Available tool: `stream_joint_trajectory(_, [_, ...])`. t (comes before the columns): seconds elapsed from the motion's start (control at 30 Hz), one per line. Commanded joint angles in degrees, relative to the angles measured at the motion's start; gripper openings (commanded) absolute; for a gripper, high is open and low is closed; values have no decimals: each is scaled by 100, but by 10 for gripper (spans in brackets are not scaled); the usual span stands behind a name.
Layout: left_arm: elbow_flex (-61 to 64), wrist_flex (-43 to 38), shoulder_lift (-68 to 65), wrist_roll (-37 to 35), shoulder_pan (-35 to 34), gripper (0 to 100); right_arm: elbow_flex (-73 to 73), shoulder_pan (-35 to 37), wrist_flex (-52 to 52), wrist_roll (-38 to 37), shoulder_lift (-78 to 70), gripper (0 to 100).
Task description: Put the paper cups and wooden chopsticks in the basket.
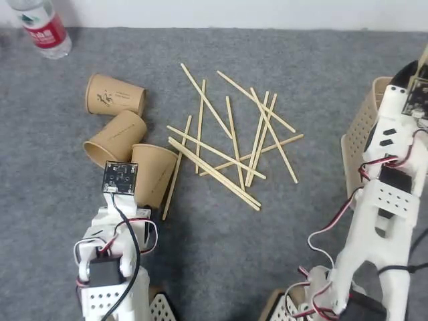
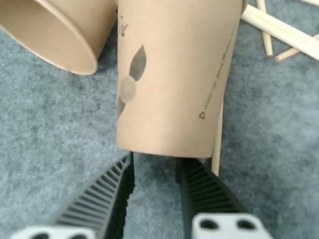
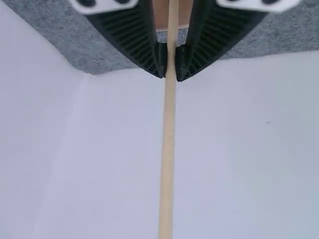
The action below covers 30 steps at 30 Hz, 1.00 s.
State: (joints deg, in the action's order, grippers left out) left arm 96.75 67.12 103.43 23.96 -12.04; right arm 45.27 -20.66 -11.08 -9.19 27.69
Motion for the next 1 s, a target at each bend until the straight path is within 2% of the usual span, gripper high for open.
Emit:
stream_joint_trajectory(0.0, [-31,-44,70,35,53,130,-237,4,22,9,40,93])
stream_joint_trajectory(0.07, [-31,-44,70,35,53,130,-237,4,22,9,40,152])
stream_joint_trajectory(0.13, [-31,-44,70,35,53,130,-229,4,22,9,40,165])
stream_joint_trajectory(0.3, [-31,-44,70,35,53,130,-229,-66,22,-18,40,121])
stream_joint_trajectory(0.67, [-31,-44,70,35,53,130,-229,-92,31,-18,40,106])
stream_joint_trajectory(0.73, [-31,-44,70,35,53,130,-202,-92,409,-62,75,0])
stream_joint_trajectory(0.8, [-31,-44,70,35,53,130,-237,-66,857,-167,215,8])
stream_joint_trajectory(0.97, [-31,-44,70,35,53,130,-211,-48,901,-185,479,8])
